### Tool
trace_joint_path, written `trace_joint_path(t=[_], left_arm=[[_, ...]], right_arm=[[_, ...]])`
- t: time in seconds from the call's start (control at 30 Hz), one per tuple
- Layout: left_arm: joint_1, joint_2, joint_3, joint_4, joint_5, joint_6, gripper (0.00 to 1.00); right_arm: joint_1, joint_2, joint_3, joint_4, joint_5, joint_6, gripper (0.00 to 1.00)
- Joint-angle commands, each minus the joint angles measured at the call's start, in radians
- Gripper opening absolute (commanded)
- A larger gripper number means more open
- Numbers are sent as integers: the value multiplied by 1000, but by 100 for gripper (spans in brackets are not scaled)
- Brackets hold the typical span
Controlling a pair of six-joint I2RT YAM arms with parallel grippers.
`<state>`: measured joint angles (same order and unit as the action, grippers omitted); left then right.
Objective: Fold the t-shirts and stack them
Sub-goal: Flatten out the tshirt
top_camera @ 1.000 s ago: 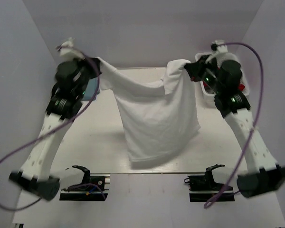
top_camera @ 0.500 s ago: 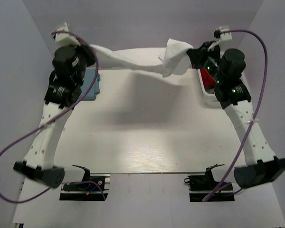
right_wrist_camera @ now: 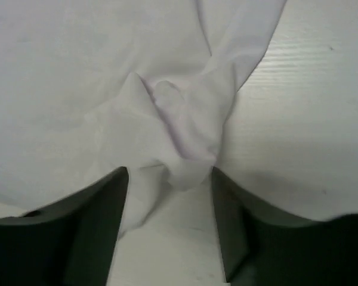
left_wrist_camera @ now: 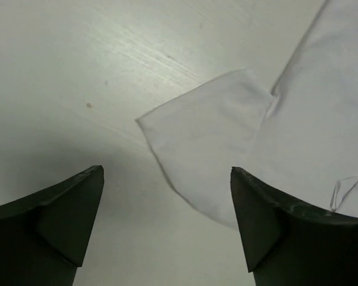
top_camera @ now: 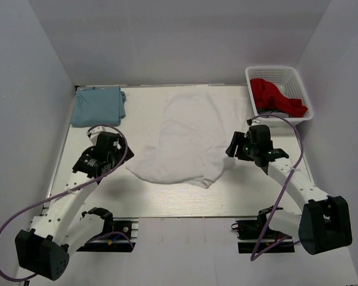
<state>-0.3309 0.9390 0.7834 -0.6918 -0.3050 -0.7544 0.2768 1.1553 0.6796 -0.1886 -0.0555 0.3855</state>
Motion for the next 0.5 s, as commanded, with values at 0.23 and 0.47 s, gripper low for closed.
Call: trace_joint_path(t=[0.23, 0.47], left_arm=[[-13, -87, -12, 41, 48, -59, 100], [-22, 285, 71, 300, 330, 72, 100]], right_arm=[[4, -84, 149, -267, 278, 79, 90], [7, -59, 101, -193, 67, -48, 90]])
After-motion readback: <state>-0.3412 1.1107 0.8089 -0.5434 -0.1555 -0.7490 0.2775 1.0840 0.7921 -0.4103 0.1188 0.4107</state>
